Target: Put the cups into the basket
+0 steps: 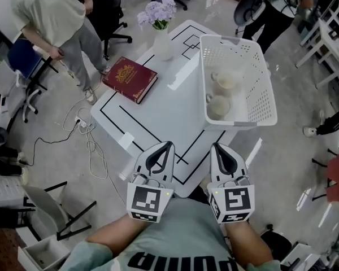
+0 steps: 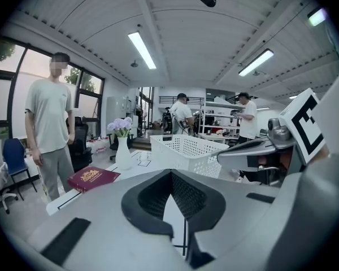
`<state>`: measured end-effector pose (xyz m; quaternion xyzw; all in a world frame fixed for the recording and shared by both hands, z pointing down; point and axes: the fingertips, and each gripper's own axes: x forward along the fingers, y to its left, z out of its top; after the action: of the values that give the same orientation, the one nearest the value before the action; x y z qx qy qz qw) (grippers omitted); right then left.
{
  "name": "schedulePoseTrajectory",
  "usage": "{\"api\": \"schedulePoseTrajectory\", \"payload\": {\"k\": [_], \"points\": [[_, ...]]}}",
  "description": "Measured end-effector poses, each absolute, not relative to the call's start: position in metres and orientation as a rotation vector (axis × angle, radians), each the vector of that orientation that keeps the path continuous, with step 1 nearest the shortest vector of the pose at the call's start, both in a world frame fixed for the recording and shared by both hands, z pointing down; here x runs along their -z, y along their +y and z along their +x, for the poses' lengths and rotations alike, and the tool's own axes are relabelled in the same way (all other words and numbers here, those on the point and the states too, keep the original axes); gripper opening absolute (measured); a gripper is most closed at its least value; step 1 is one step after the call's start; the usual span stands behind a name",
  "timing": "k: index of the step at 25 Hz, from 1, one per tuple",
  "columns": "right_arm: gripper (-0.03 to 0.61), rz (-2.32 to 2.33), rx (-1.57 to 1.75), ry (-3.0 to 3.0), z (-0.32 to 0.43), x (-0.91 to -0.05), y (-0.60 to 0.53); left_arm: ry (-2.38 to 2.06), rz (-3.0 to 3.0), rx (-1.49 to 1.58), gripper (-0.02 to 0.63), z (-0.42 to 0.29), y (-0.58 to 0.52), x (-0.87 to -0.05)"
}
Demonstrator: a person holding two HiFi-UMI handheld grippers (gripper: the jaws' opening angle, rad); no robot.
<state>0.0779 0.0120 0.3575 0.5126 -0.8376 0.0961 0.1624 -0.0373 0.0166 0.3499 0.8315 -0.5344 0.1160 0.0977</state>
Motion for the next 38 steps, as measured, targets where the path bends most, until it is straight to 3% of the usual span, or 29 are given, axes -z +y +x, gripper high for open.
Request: {"api": "schedulePoseTrajectory", "payload": {"k": [9, 26, 38], "points": [[0.015, 1.518, -0.217, -2.342, 0.071, -0.343, 0.044, -1.566, 2.480, -0.311, 0.006, -0.059, 0.044, -0.343], [0.013, 1.412, -0.234, -2.425, 0.112, -0.370, 0.065, -1.679, 2.391, -0.358, 0.006, -0.005, 0.070, -0.366], [0.012, 1.457, -0.213, -2.421, 0.116, -0.364, 0.074, -1.675, 2.408, -0.344, 0.006, -0.003, 0.076, -0.362]]}}
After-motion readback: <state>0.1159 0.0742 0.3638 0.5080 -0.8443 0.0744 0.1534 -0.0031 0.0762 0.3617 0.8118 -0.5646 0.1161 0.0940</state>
